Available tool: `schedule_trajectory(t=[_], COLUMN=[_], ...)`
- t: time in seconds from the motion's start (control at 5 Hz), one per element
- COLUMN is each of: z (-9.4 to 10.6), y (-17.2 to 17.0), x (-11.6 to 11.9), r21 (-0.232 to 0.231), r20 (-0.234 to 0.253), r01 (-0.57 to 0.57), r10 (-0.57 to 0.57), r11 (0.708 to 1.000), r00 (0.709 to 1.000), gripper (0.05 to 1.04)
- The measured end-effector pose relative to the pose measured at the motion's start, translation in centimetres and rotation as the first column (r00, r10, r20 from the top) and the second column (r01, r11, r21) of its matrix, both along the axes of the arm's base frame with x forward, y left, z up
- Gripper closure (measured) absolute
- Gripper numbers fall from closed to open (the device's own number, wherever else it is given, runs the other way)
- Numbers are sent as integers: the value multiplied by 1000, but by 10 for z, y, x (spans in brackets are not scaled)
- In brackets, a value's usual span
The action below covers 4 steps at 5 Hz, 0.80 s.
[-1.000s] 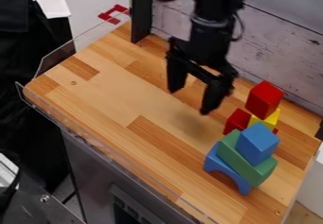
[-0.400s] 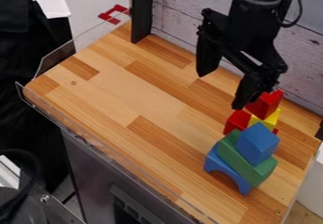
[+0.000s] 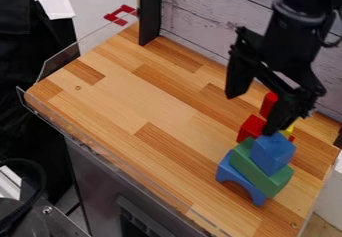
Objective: Remove the blue block from the tower and put it in the center of the table
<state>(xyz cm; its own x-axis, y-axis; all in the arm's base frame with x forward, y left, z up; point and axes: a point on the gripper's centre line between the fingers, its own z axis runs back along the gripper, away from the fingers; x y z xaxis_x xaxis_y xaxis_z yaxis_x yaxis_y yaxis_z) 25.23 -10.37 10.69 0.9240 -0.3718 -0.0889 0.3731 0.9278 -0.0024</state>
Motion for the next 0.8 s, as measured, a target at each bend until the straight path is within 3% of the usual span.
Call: schedule_trajectory(t=[0.4, 0.8], z=[-9, -3], y=[-10, -16], x=[-2, -1], r21=[-27, -49], r20=[-56, -105], r01=[-5, -20], r10=[3, 15], r11=[1000, 999], r00=[998, 994], gripper=[84, 84])
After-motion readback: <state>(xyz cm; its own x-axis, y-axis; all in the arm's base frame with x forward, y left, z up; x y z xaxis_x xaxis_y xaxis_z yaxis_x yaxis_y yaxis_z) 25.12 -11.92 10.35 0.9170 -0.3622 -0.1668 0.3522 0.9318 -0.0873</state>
